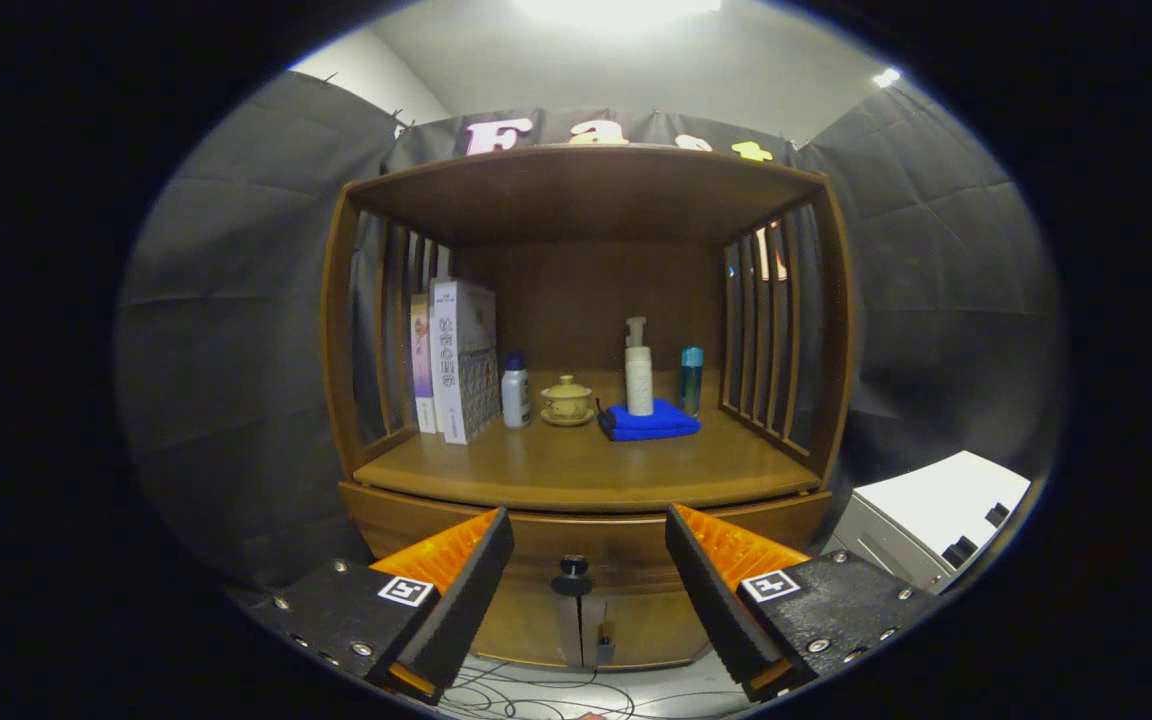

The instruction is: Pull open the drawer, take out the items inside it, and place them on the countertop above the cabinet.

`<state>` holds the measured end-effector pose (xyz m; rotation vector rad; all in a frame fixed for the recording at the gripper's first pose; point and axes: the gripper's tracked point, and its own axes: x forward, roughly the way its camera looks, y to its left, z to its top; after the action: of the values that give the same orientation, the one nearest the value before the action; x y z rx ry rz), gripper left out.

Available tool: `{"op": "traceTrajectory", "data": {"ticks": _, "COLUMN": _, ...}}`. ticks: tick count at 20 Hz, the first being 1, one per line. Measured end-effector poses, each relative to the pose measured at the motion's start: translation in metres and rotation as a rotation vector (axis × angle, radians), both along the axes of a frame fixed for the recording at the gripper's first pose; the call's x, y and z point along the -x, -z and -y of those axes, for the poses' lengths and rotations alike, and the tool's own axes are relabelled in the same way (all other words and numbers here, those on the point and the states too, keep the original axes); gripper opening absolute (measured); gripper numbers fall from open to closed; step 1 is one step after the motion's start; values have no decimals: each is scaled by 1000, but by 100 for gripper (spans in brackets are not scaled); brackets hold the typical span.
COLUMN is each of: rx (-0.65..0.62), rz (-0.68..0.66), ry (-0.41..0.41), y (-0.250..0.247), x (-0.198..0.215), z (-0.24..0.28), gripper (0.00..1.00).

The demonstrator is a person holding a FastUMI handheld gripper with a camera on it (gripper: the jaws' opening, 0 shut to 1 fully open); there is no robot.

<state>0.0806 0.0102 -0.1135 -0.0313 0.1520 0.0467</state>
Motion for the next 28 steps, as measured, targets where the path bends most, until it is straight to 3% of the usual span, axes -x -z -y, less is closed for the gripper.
{"op": "traceTrajectory", "data": {"ticks": 6, "rx": 94, "rz": -84, "ry": -26, "y": 62, "x": -39, "z": -28, "gripper": 96}}
{"op": "traceTrajectory", "data": {"ticks": 15, "rx": 126, "rz": -180, "ry": 27, "y": 121, "x": -74, "z": -18, "gripper": 92}}
{"op": "traceTrajectory", "data": {"ticks": 18, "rx": 118, "rz": -172, "ry": 78, "y": 130, "x": -84, "z": -6, "gripper": 81}}
{"op": "traceTrajectory", "data": {"ticks": 23, "rx": 119, "rz": -191, "ry": 68, "y": 144, "x": -85, "z": -9, "gripper": 50}}
{"op": "traceTrajectory", "data": {"ticks": 28, "rx": 127, "rz": -178, "ry": 92, "y": 148, "x": -84, "z": -9, "gripper": 44}}
